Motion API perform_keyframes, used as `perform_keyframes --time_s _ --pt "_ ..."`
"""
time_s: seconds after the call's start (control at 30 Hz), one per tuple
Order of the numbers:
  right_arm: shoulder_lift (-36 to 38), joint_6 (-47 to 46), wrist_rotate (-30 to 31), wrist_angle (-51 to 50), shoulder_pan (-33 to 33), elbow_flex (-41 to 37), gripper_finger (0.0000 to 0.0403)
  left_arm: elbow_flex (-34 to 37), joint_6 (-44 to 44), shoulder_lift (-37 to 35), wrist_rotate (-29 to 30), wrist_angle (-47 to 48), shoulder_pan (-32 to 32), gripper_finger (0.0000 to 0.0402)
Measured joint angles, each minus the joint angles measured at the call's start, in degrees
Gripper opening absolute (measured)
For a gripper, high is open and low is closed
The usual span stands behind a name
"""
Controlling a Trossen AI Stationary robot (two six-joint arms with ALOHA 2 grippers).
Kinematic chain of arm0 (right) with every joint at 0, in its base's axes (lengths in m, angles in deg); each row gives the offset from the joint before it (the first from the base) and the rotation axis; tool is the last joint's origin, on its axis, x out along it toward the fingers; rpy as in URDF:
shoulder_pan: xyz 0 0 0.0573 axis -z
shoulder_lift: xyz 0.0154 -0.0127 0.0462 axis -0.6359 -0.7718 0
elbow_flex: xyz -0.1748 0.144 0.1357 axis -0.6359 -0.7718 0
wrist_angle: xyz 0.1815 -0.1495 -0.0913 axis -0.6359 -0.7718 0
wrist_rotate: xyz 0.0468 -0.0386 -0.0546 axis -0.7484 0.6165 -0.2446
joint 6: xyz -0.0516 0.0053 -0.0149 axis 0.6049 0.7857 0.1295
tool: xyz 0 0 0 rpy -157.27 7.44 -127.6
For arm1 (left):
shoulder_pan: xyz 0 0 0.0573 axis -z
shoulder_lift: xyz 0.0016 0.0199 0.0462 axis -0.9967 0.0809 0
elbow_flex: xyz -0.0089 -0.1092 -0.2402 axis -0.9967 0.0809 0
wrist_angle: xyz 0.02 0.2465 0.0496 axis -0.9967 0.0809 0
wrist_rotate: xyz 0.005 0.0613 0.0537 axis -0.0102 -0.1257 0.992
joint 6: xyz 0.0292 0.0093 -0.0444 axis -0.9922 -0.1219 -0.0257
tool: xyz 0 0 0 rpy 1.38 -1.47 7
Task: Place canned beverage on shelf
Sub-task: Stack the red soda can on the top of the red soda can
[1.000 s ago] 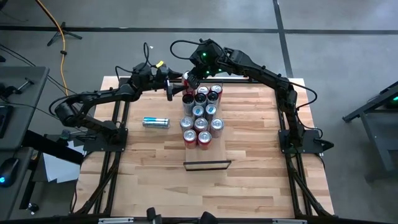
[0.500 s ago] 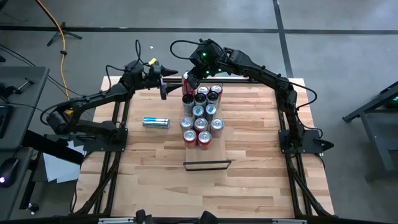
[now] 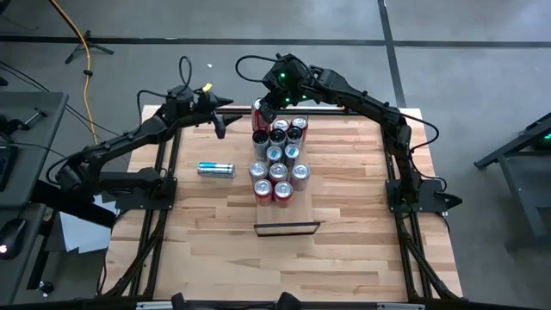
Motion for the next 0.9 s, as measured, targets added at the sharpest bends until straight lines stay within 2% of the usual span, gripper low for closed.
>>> perform_keyframes --time_s 0.1,0.27,0.33,0.9 --pt "0.0 0.0 0.0 0.0 0.0 0.0 0.0 0.0 0.03 1.67 0.23 0.39 0.21 0.0203" --pt "0.0 0.0 0.02 0.02 0.02 0.0 0.0 0.02 0.06 5.35 -0.89 -2.97 0.91 0.0052" --pt "0.0 0.0 0.02 0.02 0.02 0.0 0.0 0.02 0.68 6.42 -1.96 -4.47 1.24 0.0014" --pt "0.15 1.68 0.22 -0.08 0.2 0.09 0.0 0.02 1.12 7.03 -1.93 -5.71 4.4 0.0001"
